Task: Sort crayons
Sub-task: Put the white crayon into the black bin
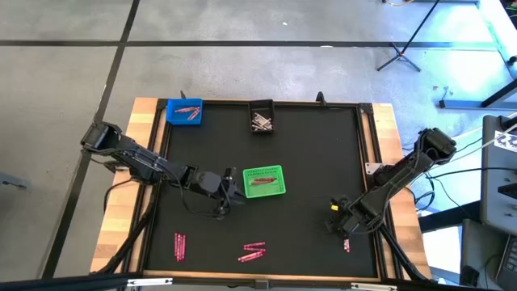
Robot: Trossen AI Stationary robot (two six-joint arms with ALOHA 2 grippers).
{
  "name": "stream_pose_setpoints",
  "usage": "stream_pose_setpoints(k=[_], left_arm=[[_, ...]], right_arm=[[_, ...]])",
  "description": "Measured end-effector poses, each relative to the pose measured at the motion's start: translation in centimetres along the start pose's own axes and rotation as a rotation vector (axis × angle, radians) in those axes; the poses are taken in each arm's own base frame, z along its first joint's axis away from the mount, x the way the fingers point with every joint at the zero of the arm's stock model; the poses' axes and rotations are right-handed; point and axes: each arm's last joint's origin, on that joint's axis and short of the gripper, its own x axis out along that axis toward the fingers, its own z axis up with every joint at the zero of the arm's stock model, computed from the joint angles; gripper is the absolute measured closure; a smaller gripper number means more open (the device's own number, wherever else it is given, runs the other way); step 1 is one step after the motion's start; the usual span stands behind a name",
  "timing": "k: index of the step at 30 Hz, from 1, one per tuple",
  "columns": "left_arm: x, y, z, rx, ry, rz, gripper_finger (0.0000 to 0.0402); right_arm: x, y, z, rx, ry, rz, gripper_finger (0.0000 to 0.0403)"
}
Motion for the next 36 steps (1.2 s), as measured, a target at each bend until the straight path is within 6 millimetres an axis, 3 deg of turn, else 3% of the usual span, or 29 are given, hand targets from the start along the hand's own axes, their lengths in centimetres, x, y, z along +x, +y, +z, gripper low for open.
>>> stream_pose_setpoints(k=[6, 19, 36], left_arm=[[-0.01, -0.14, -0.01, 0.003, 0.001, -0.004, 0.0296], [-0.01, -0.13, -0.01, 0.003, 0.001, -0.004, 0.0296], [-0.01, -0.13, -0.01, 0.004, 0.001, -0.004, 0.0296]], right_arm=[[0.43, 0.23, -0.13, -0.001, 0.031, -0.002, 0.0167], [0.43, 0.48, -0.27, -0.015, 0.054, 0.020, 0.0273], [1.04, 0.44, -0.15, -0.025, 0.041, 0.038, 0.0281]])
